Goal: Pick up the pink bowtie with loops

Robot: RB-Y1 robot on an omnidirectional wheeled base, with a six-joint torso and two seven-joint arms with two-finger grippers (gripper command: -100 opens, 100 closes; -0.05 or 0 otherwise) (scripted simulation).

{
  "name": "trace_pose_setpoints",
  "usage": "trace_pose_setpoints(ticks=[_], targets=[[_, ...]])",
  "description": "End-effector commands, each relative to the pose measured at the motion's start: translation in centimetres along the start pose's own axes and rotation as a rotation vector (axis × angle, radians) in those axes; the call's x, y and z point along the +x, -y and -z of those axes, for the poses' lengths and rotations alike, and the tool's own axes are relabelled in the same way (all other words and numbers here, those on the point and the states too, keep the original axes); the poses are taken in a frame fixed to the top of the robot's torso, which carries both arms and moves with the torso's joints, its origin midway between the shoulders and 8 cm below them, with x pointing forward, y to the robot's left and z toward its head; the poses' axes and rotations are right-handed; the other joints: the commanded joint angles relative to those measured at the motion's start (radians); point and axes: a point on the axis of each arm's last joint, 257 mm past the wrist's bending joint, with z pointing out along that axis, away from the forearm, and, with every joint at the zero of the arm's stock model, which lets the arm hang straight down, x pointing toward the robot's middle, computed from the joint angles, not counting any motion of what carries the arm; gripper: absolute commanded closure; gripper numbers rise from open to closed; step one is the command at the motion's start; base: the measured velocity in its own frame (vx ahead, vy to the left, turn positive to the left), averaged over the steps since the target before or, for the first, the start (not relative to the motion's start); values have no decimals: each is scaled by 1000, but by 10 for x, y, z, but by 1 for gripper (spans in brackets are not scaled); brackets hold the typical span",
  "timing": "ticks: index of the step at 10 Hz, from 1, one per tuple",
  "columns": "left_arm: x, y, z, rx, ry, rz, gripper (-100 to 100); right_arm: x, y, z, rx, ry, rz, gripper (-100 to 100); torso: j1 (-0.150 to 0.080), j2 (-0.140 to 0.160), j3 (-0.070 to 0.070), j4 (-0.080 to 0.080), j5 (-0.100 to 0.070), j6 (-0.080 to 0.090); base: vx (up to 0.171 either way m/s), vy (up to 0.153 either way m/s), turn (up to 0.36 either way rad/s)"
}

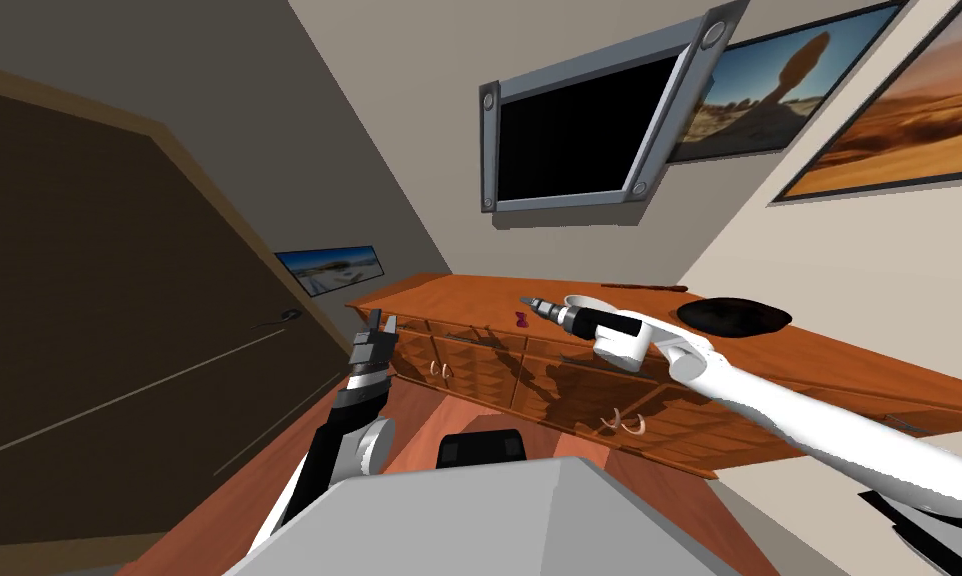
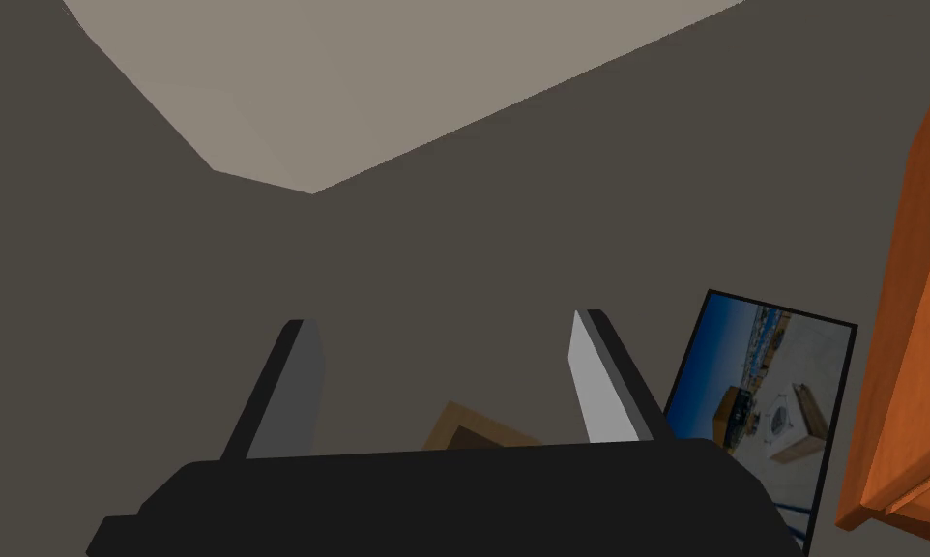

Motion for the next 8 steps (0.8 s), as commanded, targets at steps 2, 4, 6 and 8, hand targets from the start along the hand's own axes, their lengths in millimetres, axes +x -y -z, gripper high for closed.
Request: trace_pose_setpoints(ticks=[2, 4, 6, 8], targets=[[0, 0, 0, 0, 0, 0, 0, 2, 18, 2, 75, -32, 31, -100, -1, 0, 0, 0, 0, 1, 6, 23, 40], [0, 0, 0, 0, 0, 0, 0, 5, 38, 6, 159, -76, 56, -100, -1, 1, 0, 0, 0, 0, 10, 32, 114], [0, 0, 0, 0, 0, 0, 0, 7, 59, 12, 243, -118, 79, -100, 1, 0, 0, 0, 0, 0, 28, 50, 112], [0, 0, 0, 0, 0, 0, 0, 9, 79, 21, 326, -158, 97, -100, 1, 0, 0, 0, 0, 0, 17, 46, 115]])
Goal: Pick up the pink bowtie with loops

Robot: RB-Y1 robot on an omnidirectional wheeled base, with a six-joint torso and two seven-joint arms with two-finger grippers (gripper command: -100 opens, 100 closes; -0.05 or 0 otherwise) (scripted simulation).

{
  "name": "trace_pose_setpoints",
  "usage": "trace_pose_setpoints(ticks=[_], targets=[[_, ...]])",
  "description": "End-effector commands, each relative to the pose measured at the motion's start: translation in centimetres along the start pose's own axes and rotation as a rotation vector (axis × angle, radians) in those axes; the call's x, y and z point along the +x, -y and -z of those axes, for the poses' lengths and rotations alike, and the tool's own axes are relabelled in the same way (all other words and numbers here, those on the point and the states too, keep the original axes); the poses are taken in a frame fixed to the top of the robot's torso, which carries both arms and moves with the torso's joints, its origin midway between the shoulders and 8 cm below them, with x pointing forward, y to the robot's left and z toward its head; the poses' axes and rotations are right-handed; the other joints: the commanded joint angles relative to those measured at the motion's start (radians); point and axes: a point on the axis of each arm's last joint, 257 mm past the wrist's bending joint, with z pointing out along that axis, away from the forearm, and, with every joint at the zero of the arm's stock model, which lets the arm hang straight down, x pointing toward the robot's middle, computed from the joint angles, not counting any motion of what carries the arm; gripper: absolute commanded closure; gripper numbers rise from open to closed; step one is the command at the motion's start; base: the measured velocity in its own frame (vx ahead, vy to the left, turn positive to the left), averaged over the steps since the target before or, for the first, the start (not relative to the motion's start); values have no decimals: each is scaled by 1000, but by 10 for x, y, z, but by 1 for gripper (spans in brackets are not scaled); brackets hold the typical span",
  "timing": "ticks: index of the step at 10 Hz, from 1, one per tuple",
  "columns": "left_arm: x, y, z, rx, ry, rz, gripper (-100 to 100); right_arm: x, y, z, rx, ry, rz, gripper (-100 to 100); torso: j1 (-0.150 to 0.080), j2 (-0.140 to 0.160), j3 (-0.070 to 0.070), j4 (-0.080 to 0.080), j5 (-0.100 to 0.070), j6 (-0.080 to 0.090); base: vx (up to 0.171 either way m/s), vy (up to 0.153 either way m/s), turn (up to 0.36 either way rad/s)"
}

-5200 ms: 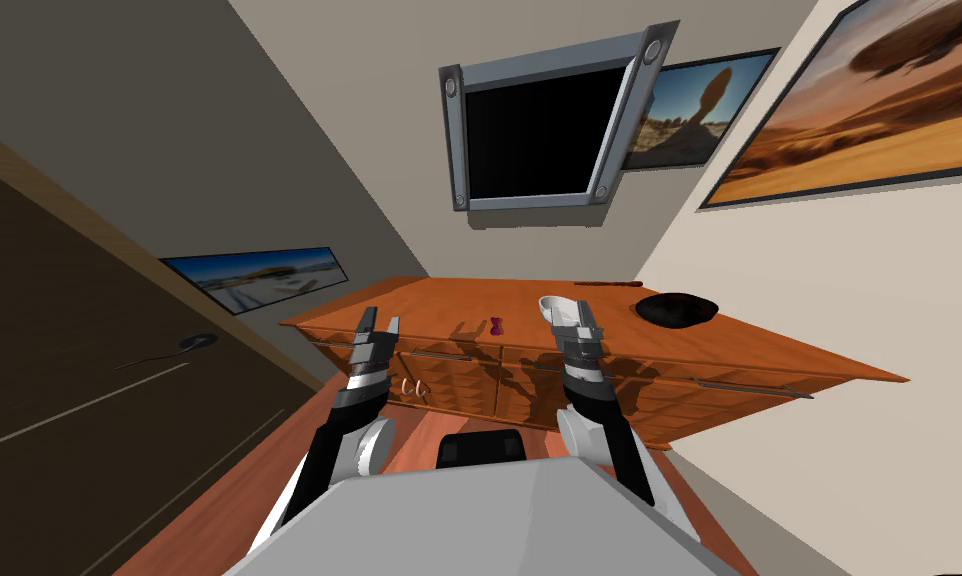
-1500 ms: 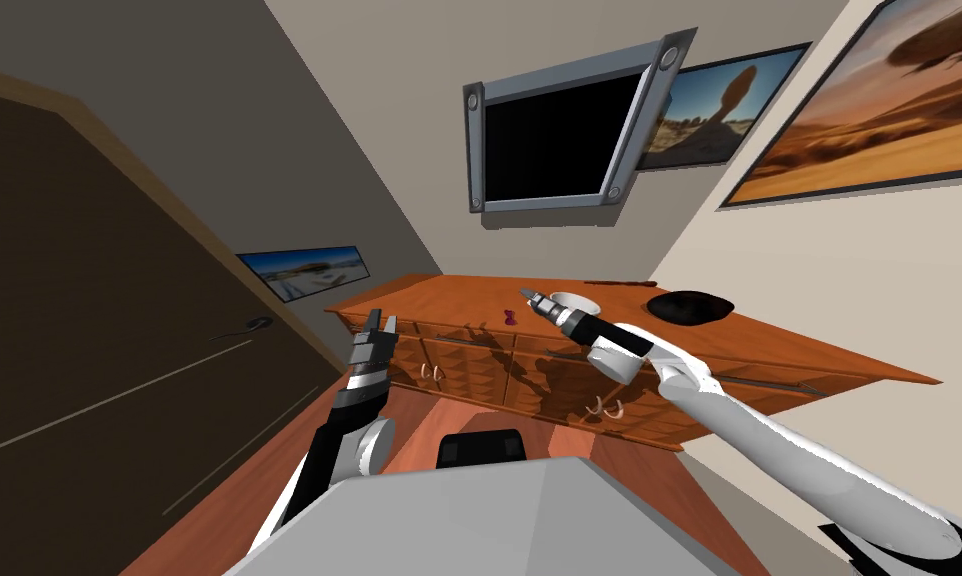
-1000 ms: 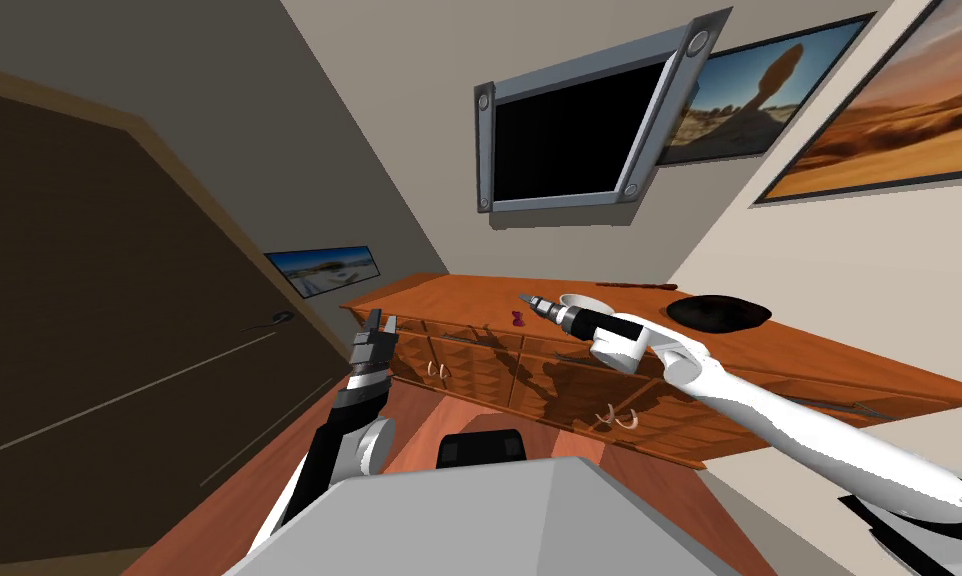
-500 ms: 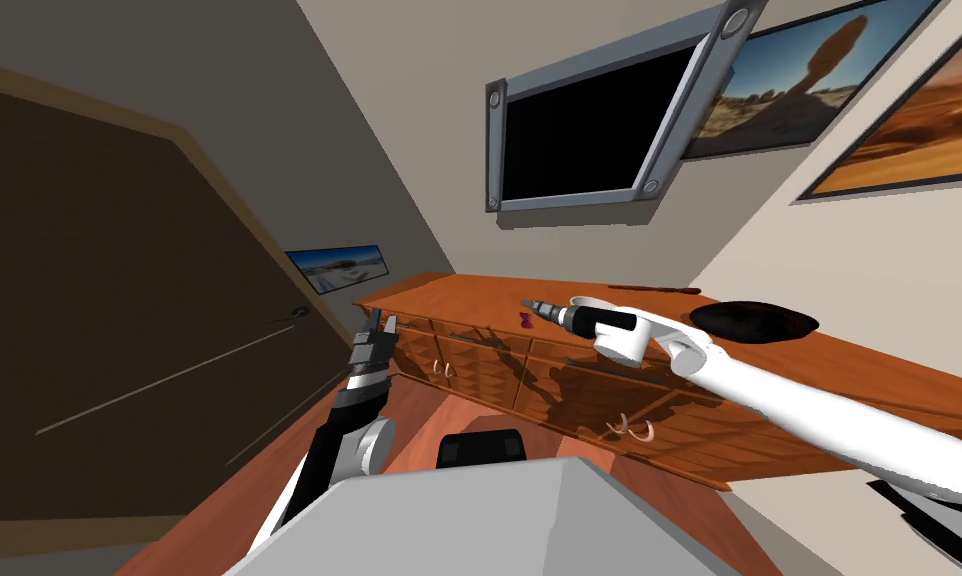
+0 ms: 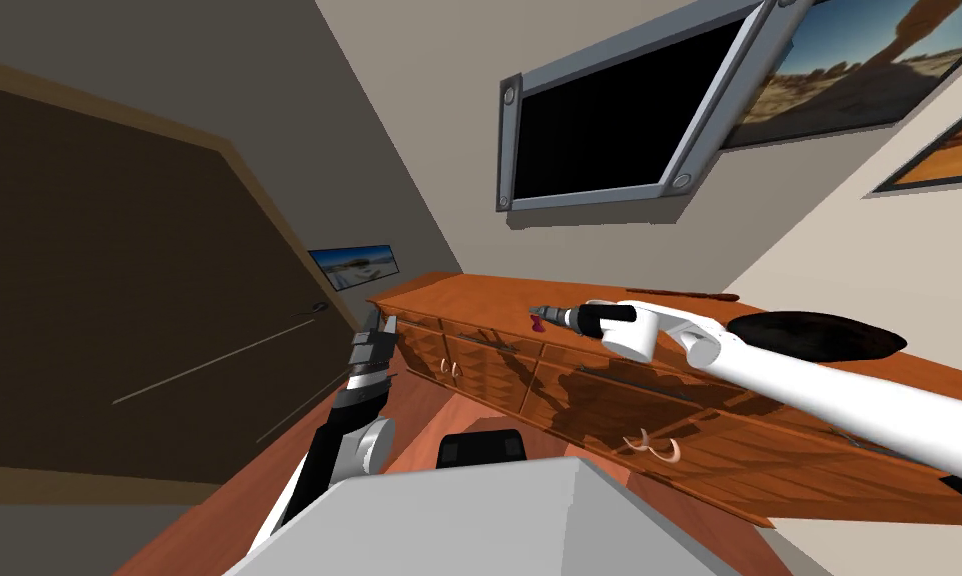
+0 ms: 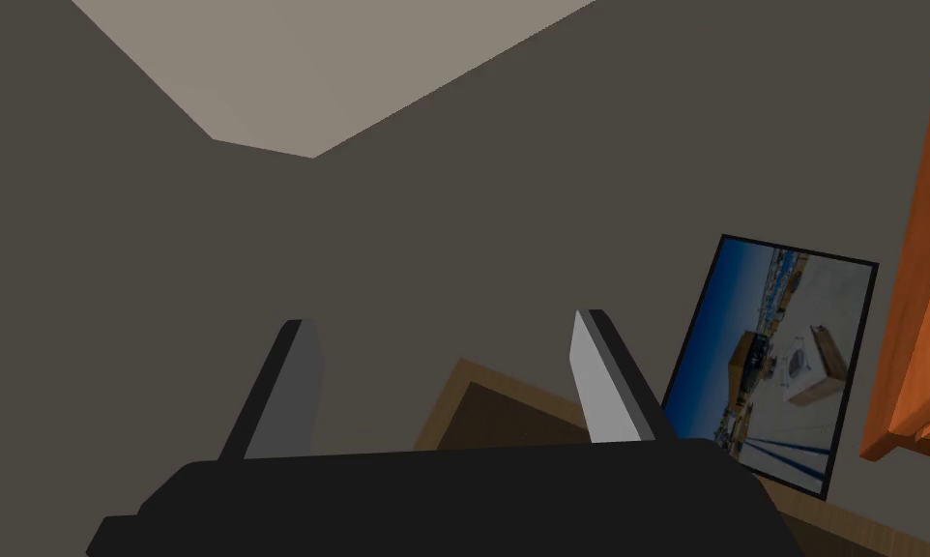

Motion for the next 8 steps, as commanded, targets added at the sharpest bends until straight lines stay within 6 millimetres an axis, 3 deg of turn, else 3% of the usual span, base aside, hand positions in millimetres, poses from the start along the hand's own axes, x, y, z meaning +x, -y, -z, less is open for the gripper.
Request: trace_pose_setpoints(ticks=[1, 7, 8], targets=[[0, 0, 0, 0, 0, 0, 0, 4, 23, 2, 83, -44, 14, -100, 0, 0, 0, 0, 0, 0, 22, 51, 131], [0, 0, 0, 0, 0, 0, 0, 15, 98, 28, 356, -160, 44, -100, 0, 0, 0, 0, 0, 0, 27, 48, 120], [0, 0, 0, 0, 0, 0, 0, 16, 102, 30, 373, -166, 44, -100, 1, -1, 0, 0, 0, 0, 27, 44, 87]])
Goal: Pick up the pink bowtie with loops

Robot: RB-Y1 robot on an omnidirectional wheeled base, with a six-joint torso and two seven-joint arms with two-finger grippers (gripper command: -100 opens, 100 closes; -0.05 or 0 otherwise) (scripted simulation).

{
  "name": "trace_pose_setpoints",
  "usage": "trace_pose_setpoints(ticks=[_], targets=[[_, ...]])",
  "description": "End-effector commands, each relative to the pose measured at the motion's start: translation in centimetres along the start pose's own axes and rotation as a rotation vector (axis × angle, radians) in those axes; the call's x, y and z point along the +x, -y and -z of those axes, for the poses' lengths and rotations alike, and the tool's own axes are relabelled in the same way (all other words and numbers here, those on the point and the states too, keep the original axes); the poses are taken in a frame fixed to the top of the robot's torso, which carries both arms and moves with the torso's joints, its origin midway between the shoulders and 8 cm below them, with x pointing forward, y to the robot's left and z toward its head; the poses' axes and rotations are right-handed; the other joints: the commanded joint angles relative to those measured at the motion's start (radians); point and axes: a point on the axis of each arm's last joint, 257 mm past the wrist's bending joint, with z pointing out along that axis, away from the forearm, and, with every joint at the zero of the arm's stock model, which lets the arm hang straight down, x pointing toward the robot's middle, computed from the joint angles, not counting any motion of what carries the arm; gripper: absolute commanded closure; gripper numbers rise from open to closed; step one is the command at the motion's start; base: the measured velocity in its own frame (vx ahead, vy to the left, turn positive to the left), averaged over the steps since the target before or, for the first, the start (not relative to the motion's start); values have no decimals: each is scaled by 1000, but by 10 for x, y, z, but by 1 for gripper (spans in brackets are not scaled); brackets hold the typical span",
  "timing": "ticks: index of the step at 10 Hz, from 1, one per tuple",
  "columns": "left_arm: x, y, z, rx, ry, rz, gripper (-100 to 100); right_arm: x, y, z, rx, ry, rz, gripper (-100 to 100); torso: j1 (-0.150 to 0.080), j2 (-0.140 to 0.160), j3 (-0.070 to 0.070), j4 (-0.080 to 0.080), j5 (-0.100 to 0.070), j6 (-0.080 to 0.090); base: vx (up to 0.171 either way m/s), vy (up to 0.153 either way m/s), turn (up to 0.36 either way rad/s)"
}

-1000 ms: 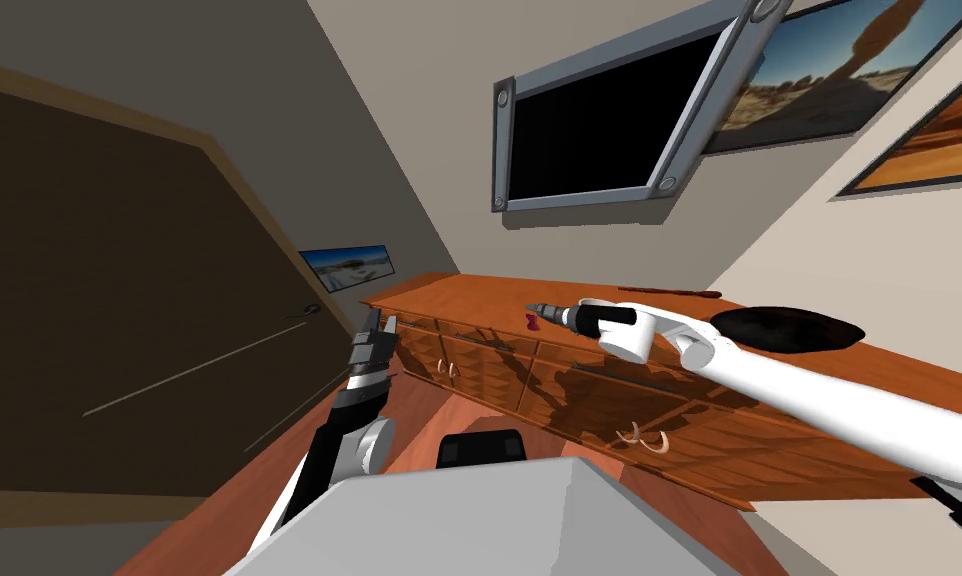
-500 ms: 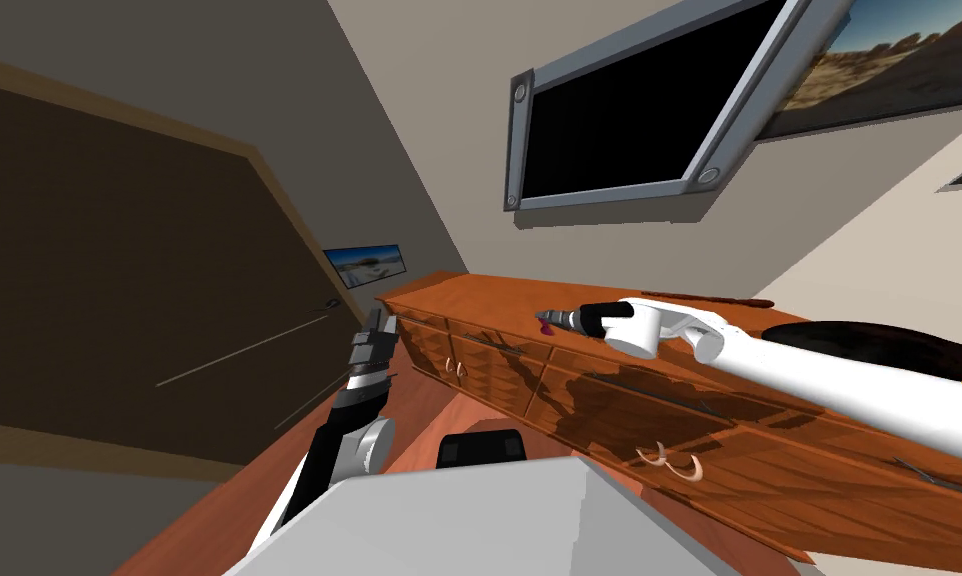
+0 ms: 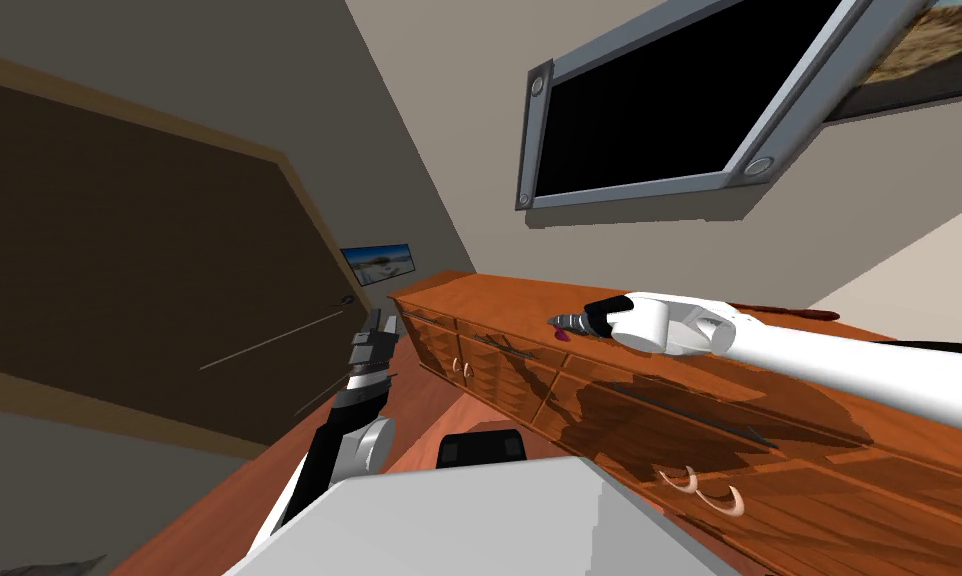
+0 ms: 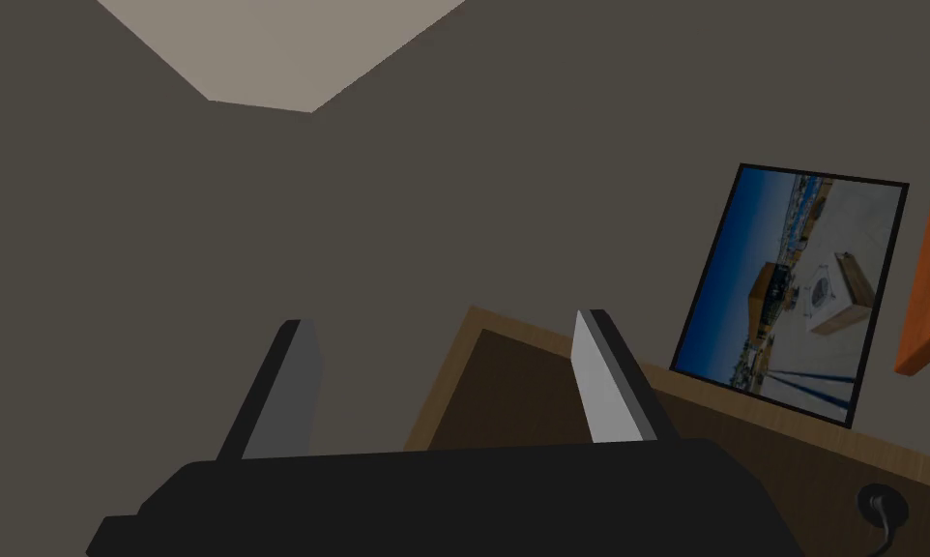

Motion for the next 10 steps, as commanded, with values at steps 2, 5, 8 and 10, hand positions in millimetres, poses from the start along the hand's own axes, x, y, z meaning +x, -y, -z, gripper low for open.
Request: trace_pose_setpoints(ticks=[2, 5, 8, 10], targets=[[0, 0, 0, 0, 0, 0, 0, 8, 29, 4, 100, -44, 3, -100, 0, 0, 0, 0, 0, -1, 32, 40, 133], [0, 0, 0, 0, 0, 0, 0, 16, 68, 15, 229, -103, 2, -100, 0, 0, 0, 0, 0, 0, 28, 45, 120], [0, 0, 0, 0, 0, 0, 0, 22, 91, 24, 307, -138, 0, -100, 0, 0, 0, 0, 0, 0, 31, 38, 95], [0, 0, 0, 0, 0, 0, 0, 30, 121, 40, 413, -188, -8, -100, 0, 0, 0, 0, 0, 0, 37, 43, 150]])
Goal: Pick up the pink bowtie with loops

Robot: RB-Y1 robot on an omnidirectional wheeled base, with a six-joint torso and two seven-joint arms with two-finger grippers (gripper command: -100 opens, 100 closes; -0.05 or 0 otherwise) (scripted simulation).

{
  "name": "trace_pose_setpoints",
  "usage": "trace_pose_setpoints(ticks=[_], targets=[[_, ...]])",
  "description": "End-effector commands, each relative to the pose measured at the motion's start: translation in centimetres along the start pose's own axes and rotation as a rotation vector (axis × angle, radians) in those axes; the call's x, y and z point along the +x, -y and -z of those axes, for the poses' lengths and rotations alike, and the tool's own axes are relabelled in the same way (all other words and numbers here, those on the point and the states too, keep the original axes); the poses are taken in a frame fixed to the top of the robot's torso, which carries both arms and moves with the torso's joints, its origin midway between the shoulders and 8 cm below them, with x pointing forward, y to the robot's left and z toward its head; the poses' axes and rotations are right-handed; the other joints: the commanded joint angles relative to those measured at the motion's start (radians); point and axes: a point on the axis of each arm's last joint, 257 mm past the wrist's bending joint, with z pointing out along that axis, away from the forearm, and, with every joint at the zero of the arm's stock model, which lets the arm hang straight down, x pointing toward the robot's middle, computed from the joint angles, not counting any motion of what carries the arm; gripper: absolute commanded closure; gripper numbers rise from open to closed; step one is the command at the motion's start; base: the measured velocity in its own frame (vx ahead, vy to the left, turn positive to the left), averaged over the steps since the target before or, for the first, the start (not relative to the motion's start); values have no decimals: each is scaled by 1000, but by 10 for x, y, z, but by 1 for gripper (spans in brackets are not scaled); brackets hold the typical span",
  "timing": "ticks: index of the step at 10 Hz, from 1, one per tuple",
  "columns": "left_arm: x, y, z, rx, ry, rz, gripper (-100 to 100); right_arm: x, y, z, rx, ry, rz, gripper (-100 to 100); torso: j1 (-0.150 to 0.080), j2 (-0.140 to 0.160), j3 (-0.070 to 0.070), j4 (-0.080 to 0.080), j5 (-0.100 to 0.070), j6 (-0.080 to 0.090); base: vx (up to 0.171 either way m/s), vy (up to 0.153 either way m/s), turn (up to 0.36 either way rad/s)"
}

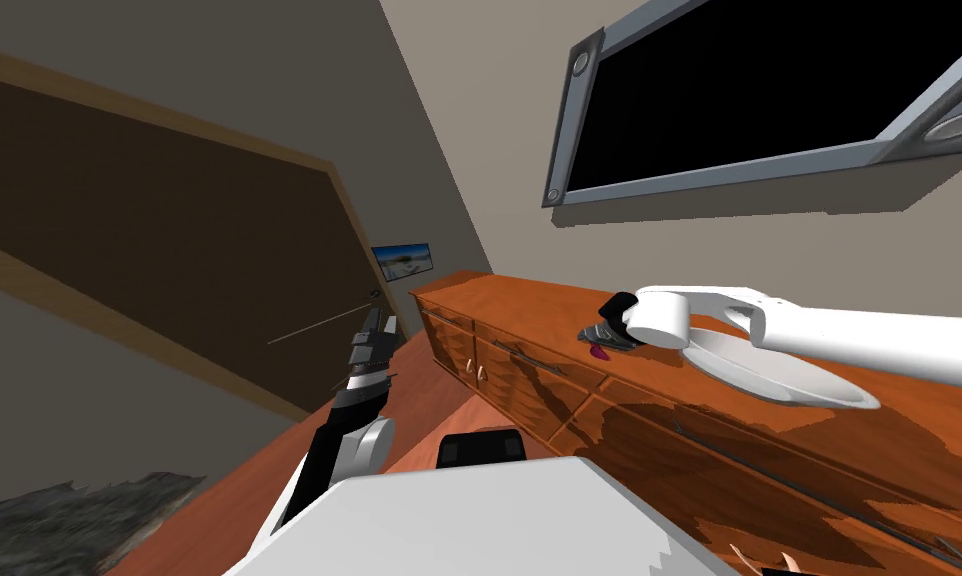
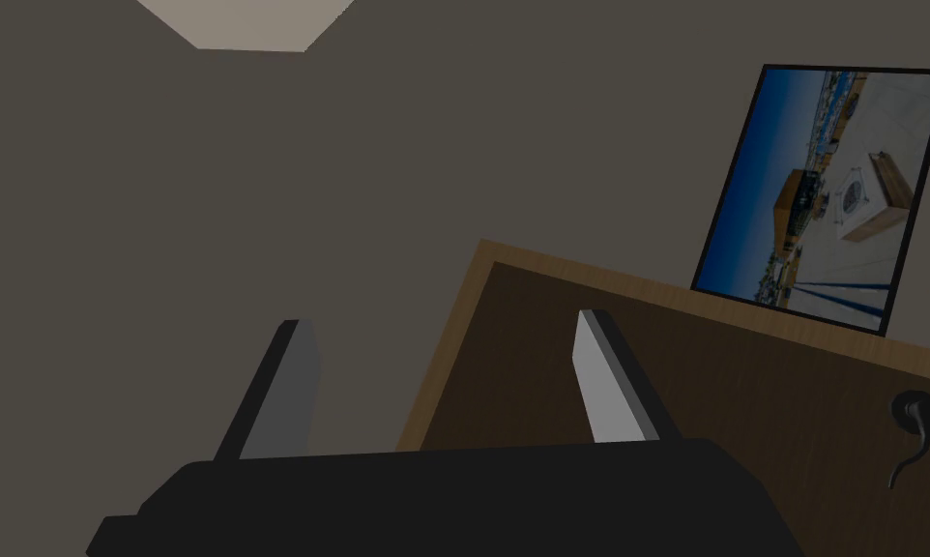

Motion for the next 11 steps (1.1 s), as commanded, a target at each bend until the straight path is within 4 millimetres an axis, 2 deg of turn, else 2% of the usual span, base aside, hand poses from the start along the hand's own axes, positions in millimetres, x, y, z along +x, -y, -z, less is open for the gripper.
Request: trace_pose_setpoints(ticks=[1, 2, 3, 5, 6, 7, 8, 10, 11], targets=[[0, 0, 0, 0, 0, 0, 0, 2, 12, -4, 34, -17, -3, -100, 0, 0, 0, 0, 0, 0, 37, 33, 45], [0, 0, 0, 0, 0, 0, 0, 6, 25, -2, 76, -39, -7, -100, -1, 0, 0, 0, -1, 1, 35, 32, 70], [0, 0, 0, 0, 0, 0, 0, 6, 25, -2, 76, -39, -7, -100, -1, 0, 0, 0, -1, 0, 22, 22, 48], [0, 0, 0, 0, 0, 0, 0, 13, 45, 2, 135, -71, -13, -100, -2, 1, 1, 0, -1, 0, 20, 27, 93], [0, 0, 0, 0, 0, 0, 0, 12, 37, 0, 117, -61, -11, -100, -2, 1, 1, 0, -1, 0, 9, 13, 16], [0, 0, 0, 0, 0, 0, 0, 13, 38, 1, 122, -63, -11, 0, -3, 2, 1, 1, -1, 1, 0, 0, 0], [0, 0, 0, 0, 0, 0, 0, 15, 43, -11, 124, -65, -17, -100, -3, 3, 2, 1, -1, 1, 5, -3, 44], [0, 0, 0, 0, 0, 0, 0, 18, 47, -23, 127, -67, -22, -100, -5, 2, 1, 1, -2, 1, 7, -9, 39], [0, 0, 0, 0, 0, 0, 0, 17, 44, -20, 124, -66, -20, -100, -5, 2, 1, 0, -2, 1, 2, -5, 8]])
